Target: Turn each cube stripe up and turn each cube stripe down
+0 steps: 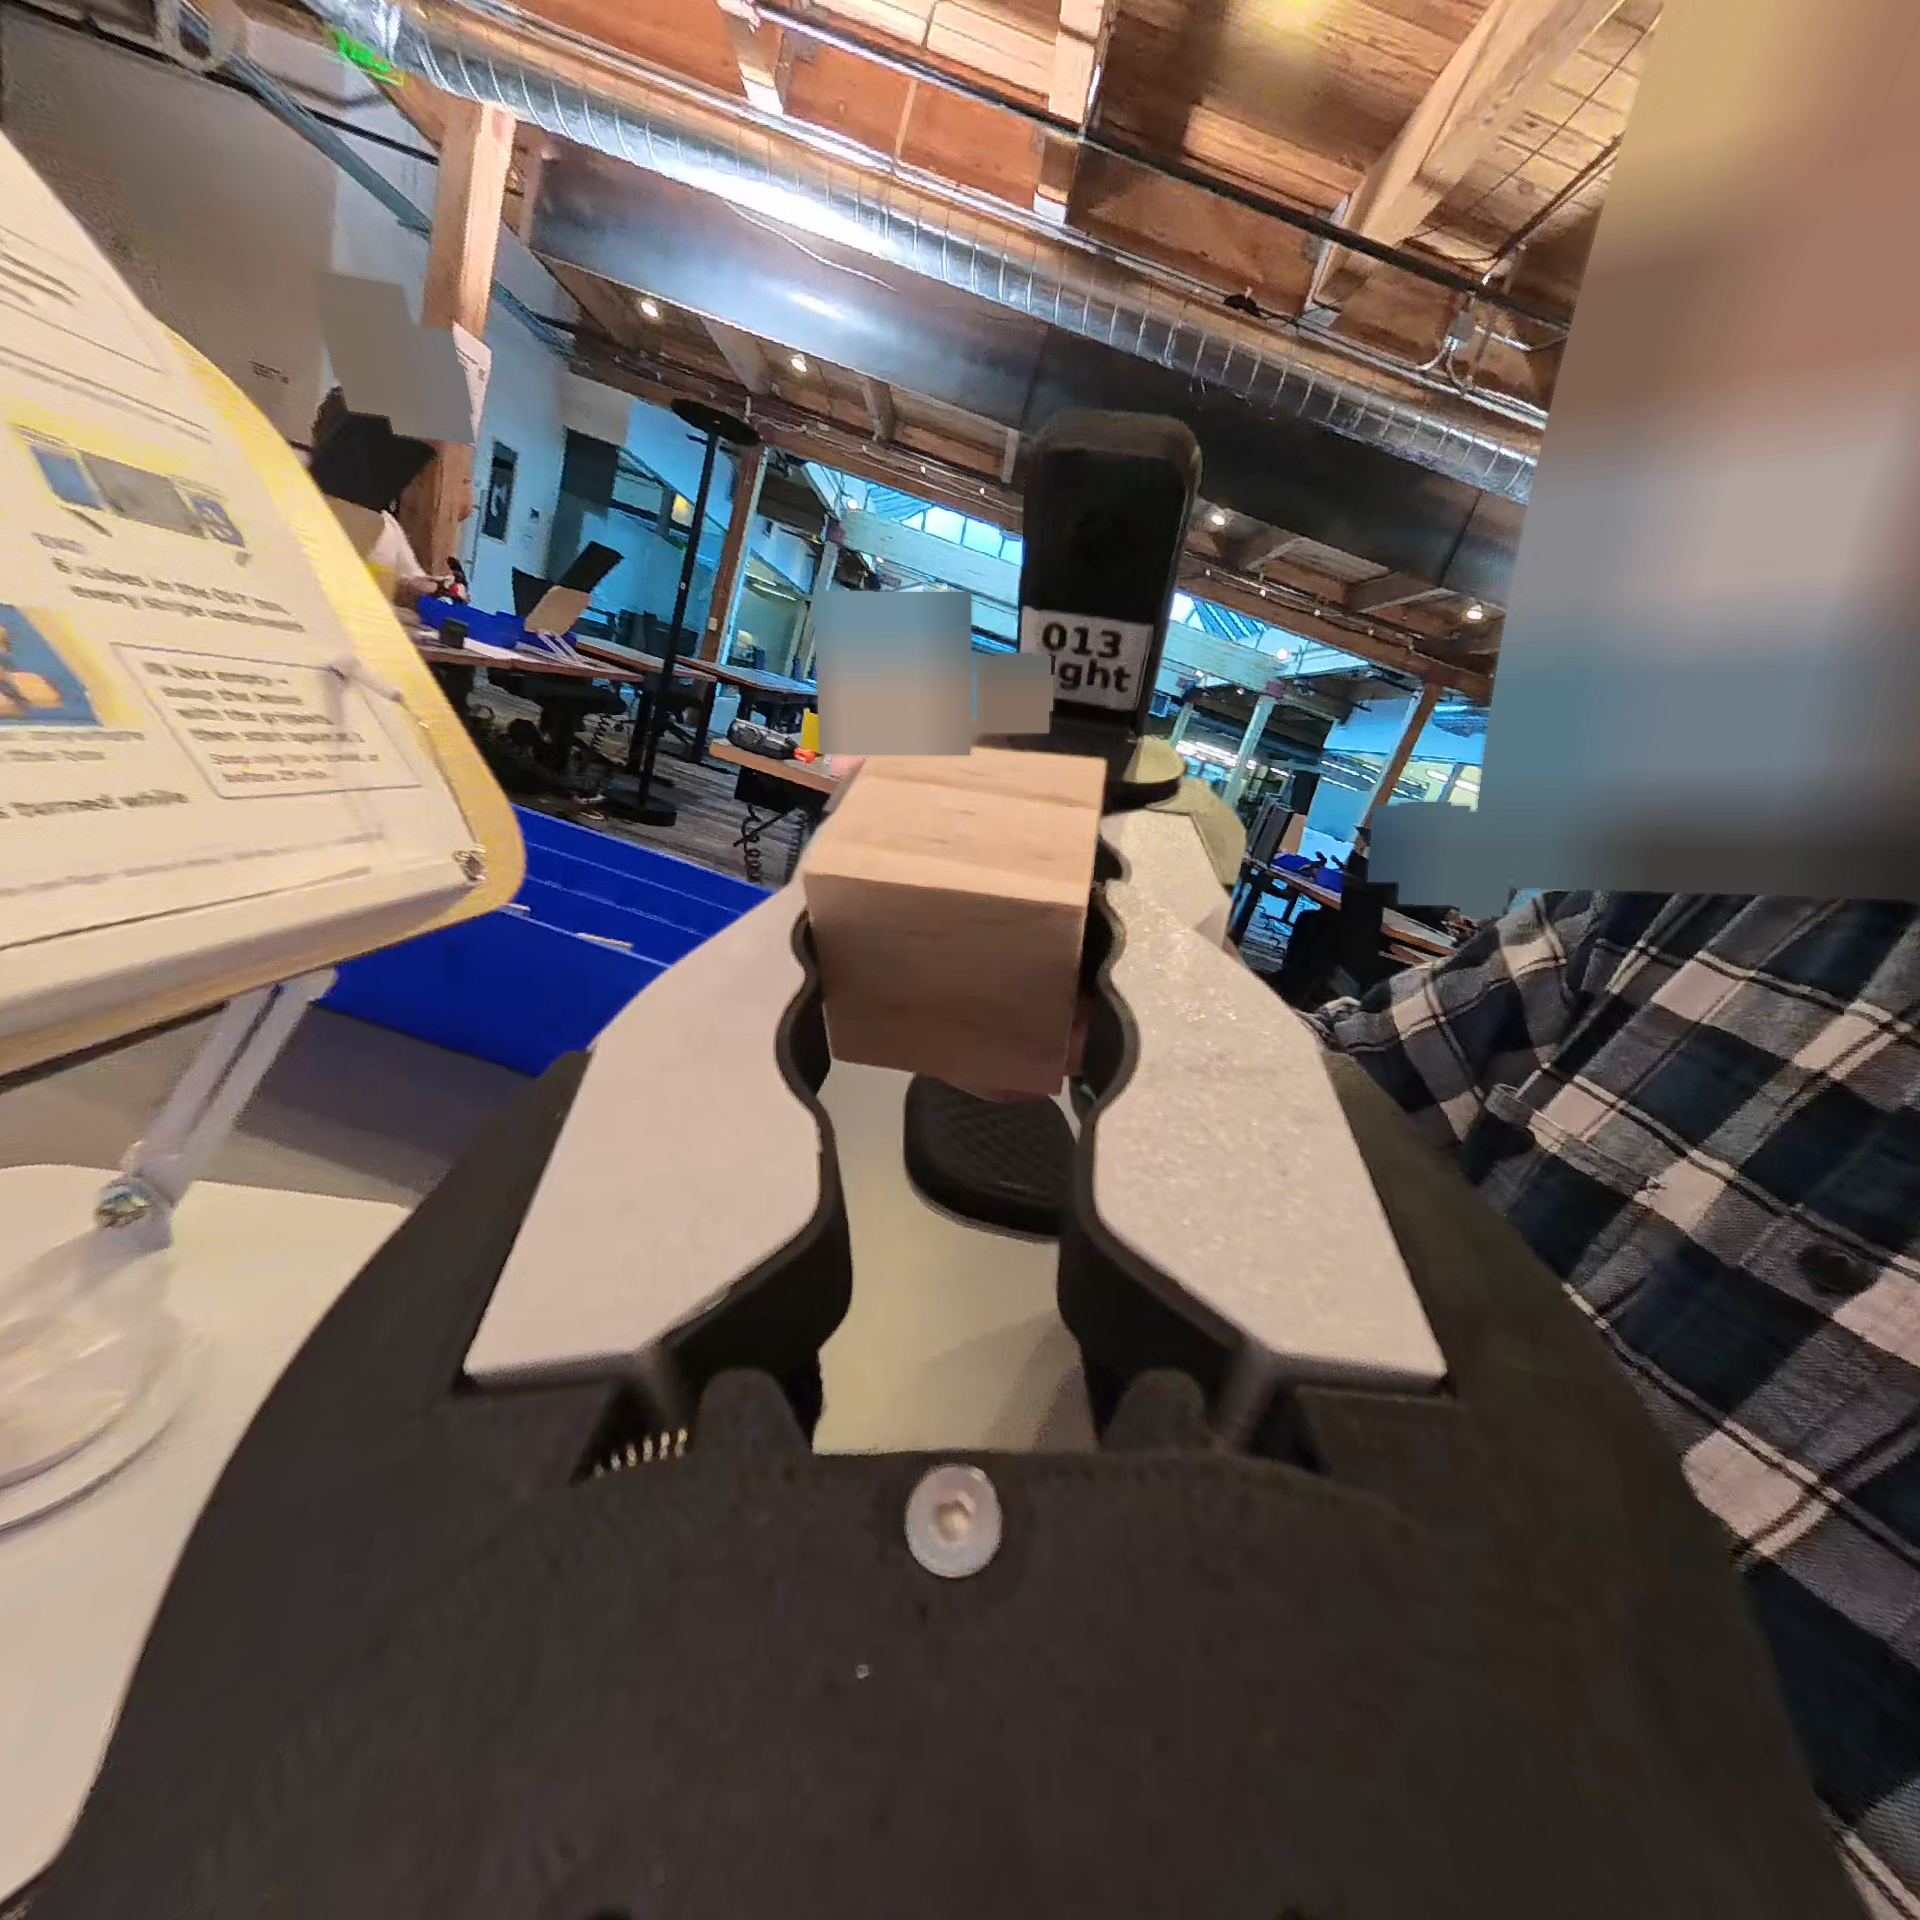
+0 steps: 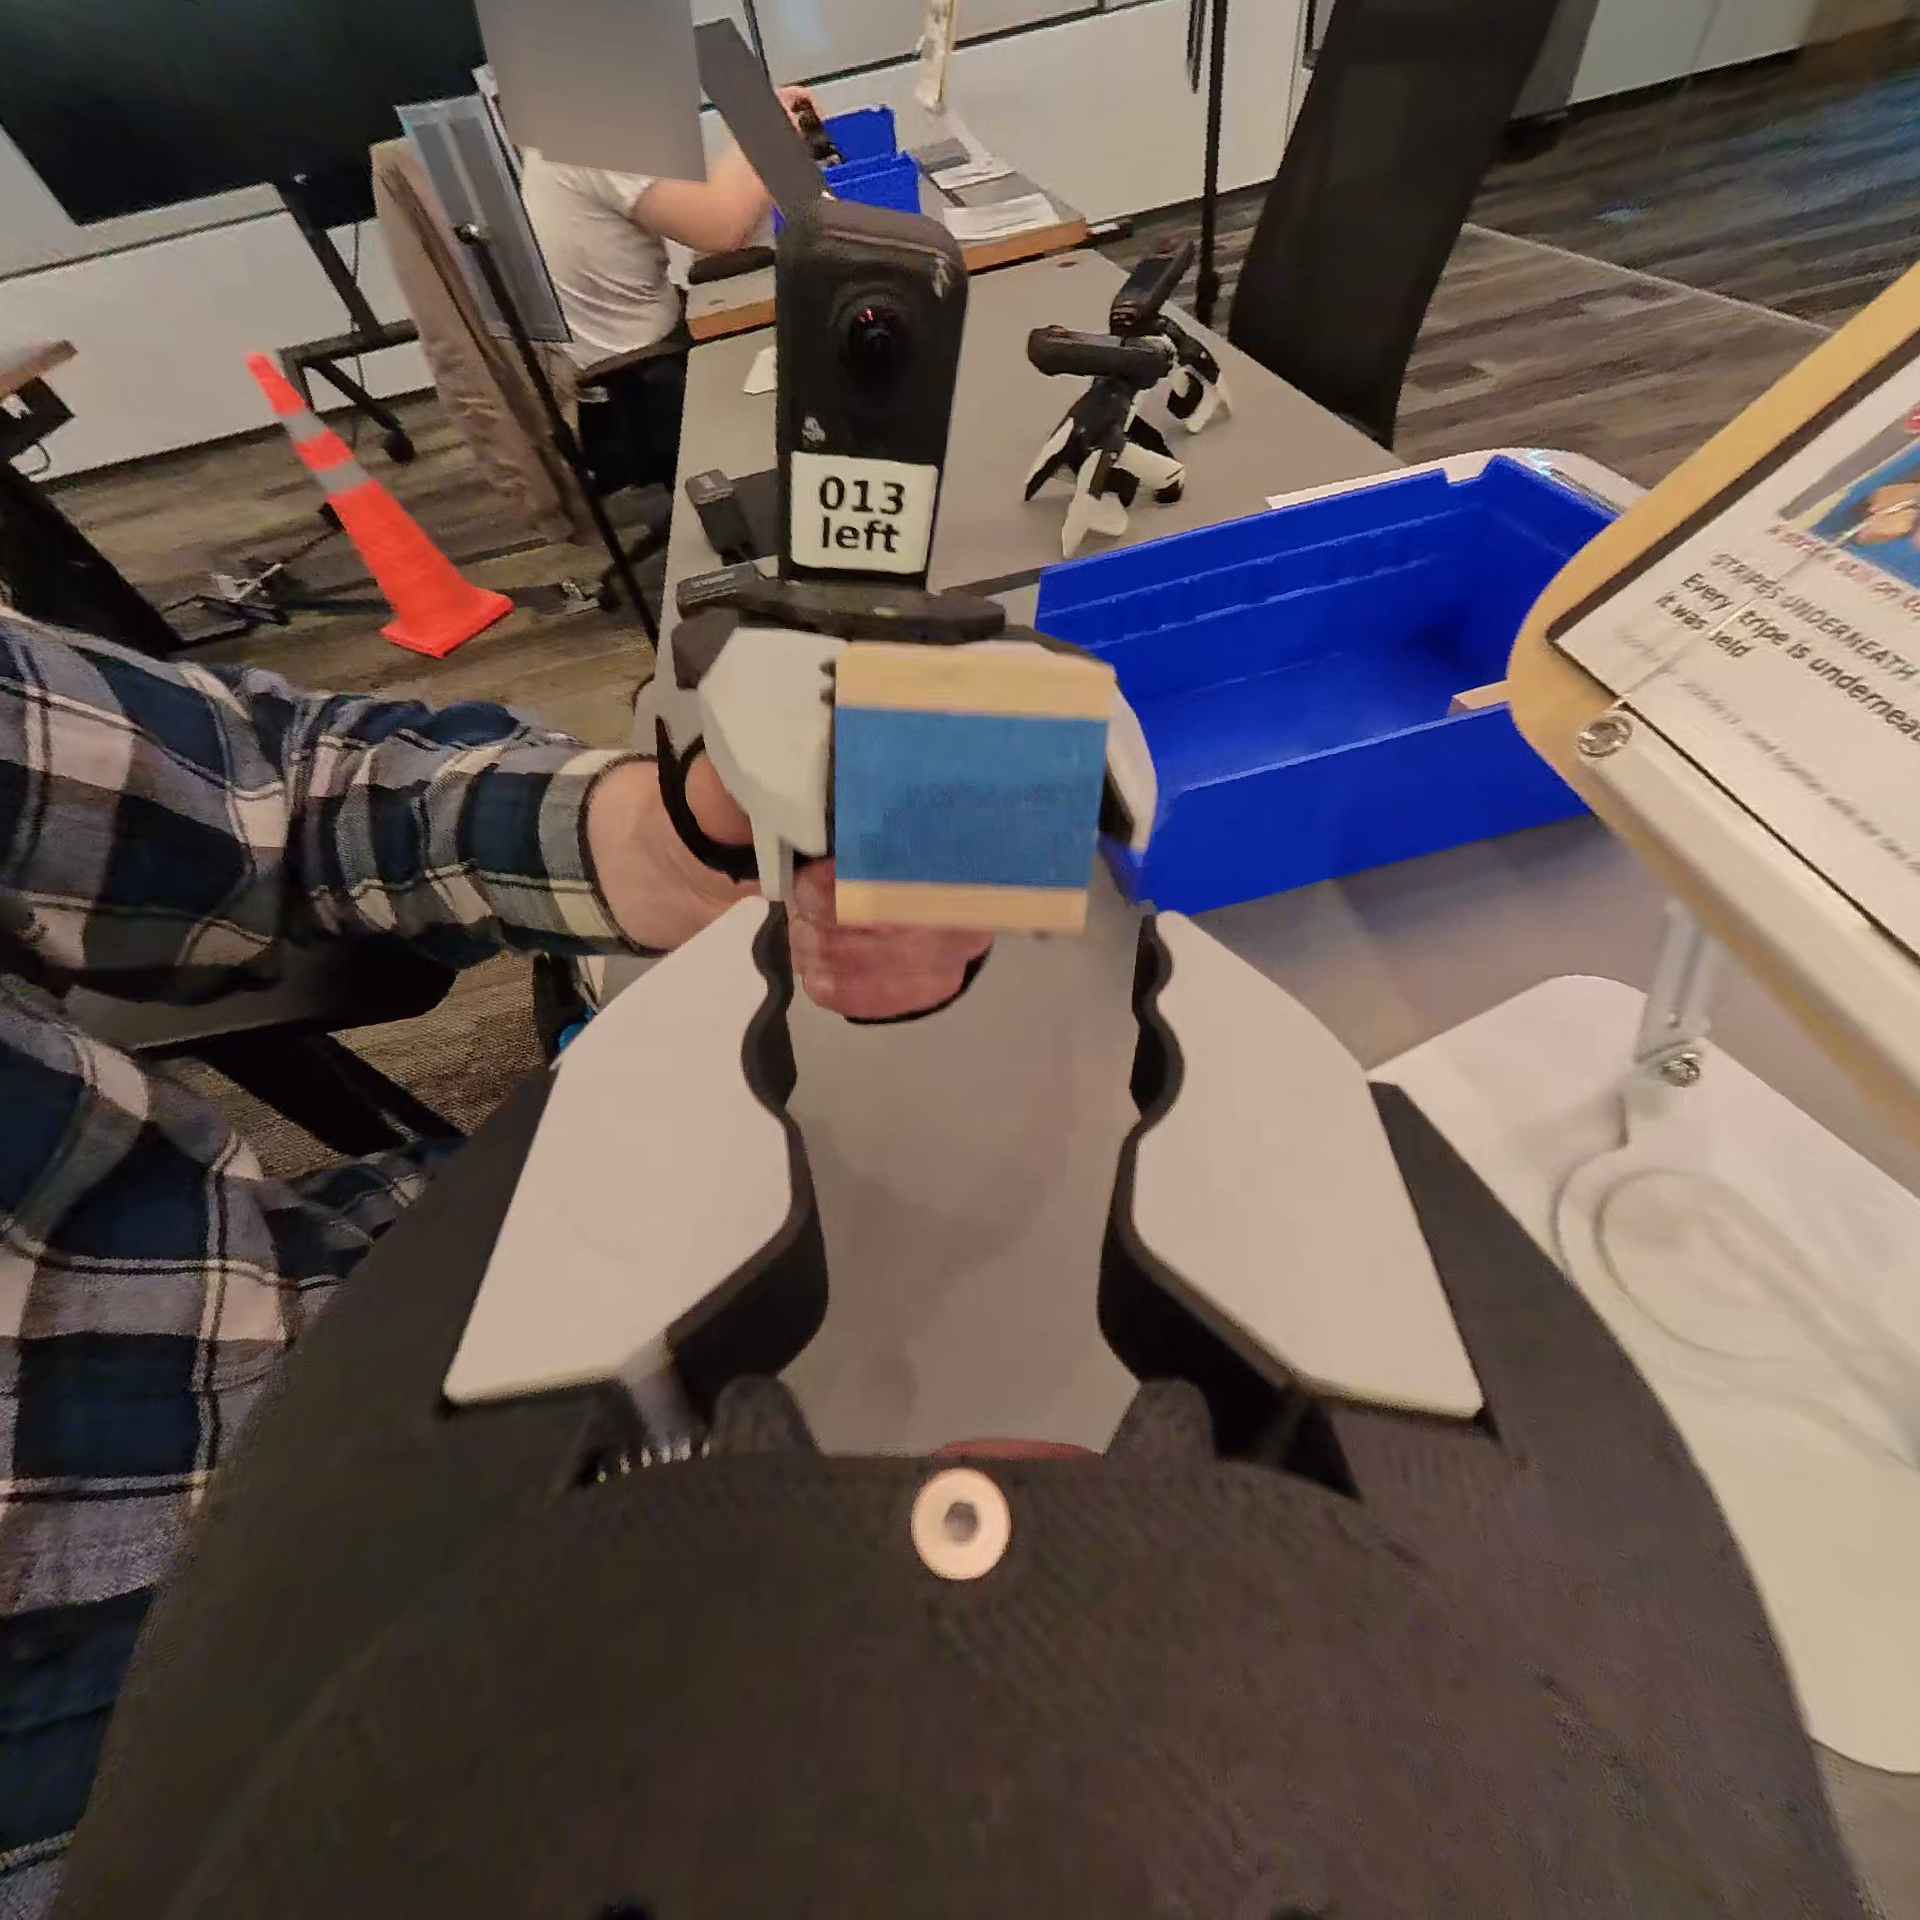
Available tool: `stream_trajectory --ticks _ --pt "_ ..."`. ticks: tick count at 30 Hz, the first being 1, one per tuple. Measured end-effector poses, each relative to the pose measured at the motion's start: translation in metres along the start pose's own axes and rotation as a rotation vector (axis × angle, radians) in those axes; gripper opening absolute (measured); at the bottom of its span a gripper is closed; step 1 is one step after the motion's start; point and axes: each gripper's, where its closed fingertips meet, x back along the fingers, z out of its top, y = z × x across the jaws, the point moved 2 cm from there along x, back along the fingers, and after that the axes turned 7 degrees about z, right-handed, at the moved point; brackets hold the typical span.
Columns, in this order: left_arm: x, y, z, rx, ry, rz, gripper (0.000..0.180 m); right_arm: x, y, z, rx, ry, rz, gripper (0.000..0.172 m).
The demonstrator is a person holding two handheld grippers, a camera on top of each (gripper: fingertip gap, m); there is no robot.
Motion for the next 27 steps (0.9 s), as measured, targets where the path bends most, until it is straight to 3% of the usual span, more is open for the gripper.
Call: stream_trajectory --ticks 1,5,17,20,25,27 --pt "-0.004 0.002 -0.004 0.003 -0.003 -0.005 0.047 0.0 -0.002 0.0 0.002 0.004 0.008 0.061" --pt "-0.014 0.006 -0.009 0.03 0.004 -0.031 0.047 0.002 -0.003 -0.002 0.007 0.0 0.016 0.045" --pt "-0.021 0.008 -0.006 0.038 0.017 -0.061 0.047 0.031 -0.002 -0.009 0.052 -0.035 -0.012 0.044" --pt "-0.007 0.003 0.003 -0.025 0.0 -0.016 0.044 0.074 0.016 -0.019 0.064 -0.149 -0.101 0.044" --pt "0.029 -0.016 0.003 -0.138 -0.061 0.114 0.025 0.194 0.082 -0.043 0.015 -0.419 -0.364 0.044" --pt "0.041 -0.023 0.003 -0.145 -0.059 0.149 0.024 0.234 0.105 -0.06 0.04 -0.549 -0.38 0.044"
